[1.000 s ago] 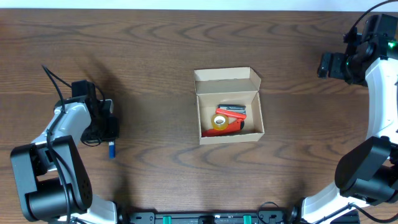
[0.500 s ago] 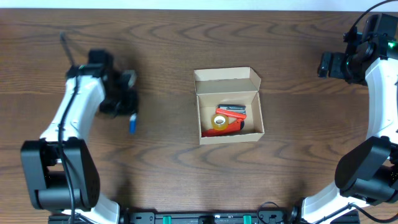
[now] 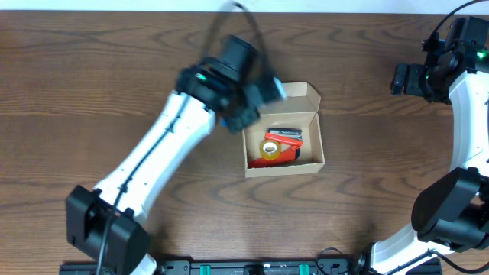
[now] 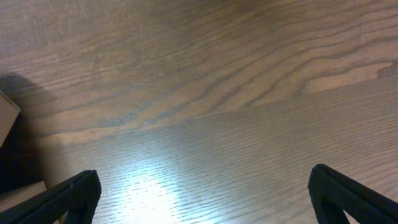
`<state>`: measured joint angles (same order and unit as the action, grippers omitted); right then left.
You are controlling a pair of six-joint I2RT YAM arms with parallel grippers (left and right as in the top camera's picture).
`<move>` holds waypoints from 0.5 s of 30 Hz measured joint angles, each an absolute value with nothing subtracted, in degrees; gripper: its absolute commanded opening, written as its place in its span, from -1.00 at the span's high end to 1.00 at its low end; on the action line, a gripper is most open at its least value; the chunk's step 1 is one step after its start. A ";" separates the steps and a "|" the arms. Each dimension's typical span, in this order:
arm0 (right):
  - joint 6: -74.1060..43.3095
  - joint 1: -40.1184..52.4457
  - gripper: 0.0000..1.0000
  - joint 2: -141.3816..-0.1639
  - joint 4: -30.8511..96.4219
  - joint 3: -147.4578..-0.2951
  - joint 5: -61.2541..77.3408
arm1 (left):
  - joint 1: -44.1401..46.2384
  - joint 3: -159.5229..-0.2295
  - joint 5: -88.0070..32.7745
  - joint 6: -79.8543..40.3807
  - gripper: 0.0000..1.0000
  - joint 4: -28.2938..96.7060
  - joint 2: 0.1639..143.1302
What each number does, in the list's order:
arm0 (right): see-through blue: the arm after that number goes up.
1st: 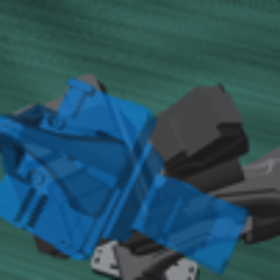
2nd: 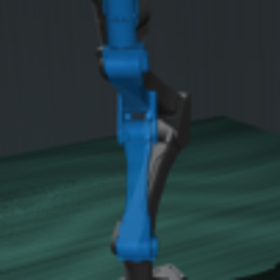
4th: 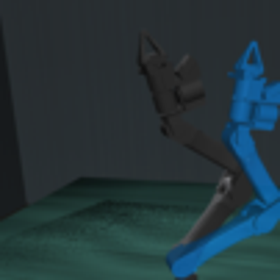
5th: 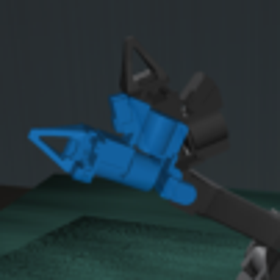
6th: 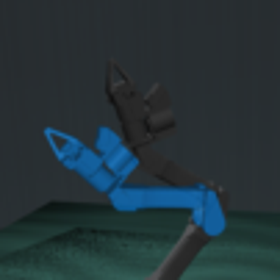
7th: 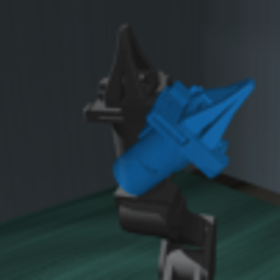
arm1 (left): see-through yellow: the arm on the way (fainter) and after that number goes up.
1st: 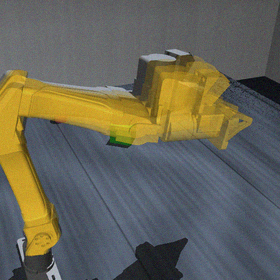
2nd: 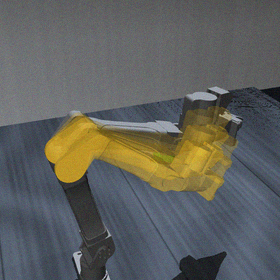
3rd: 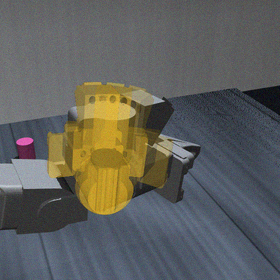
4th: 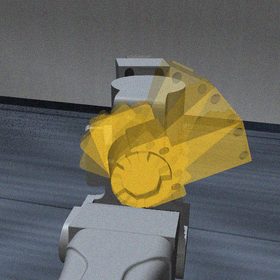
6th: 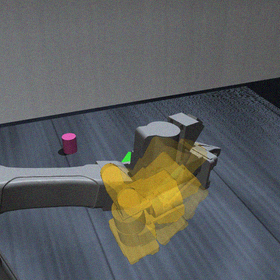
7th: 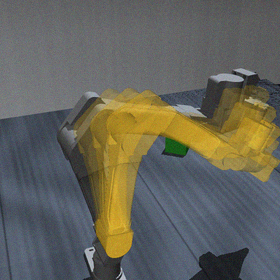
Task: Pack container
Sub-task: 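Carry the whiteboard marker into the box and release it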
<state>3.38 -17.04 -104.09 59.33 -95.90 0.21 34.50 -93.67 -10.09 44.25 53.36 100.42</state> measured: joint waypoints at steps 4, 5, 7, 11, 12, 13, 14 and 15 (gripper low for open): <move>3.38 -17.54 -0.99 -104.09 59.33 -95.90 0.19 | 39.75 -93.67 -9.65 51.96 0.88 51.77 100.42; 3.38 -17.65 -0.98 -104.09 59.33 -95.90 0.19 | 40.77 -93.67 -9.63 53.32 0.88 50.85 100.42; 3.38 -17.74 -0.99 -104.09 59.33 -95.90 0.19 | 42.00 -93.67 -9.65 54.98 0.88 48.93 100.42; 3.38 -17.78 -0.99 -104.09 59.31 -95.90 0.19 | 42.76 -93.69 -10.11 56.80 0.88 46.48 101.14; 3.38 -17.78 -0.99 -104.09 59.31 -95.90 0.19 | 42.76 -93.69 -10.13 56.90 0.88 46.33 101.67; 3.38 -17.78 -0.98 -104.09 59.31 -95.90 0.19 | 42.76 -93.69 -10.13 56.99 0.88 46.30 102.30; 3.38 -17.78 -0.99 -104.09 59.31 -95.90 0.19 | 42.76 -93.69 -10.13 56.97 0.88 46.28 103.15; 3.38 -17.78 -0.98 -104.09 59.31 -95.90 0.19 | 42.76 -93.69 -10.13 56.90 0.88 46.26 104.09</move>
<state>3.38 -17.78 -104.09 59.31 -95.90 0.19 42.76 -93.69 -10.13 56.90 46.26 104.09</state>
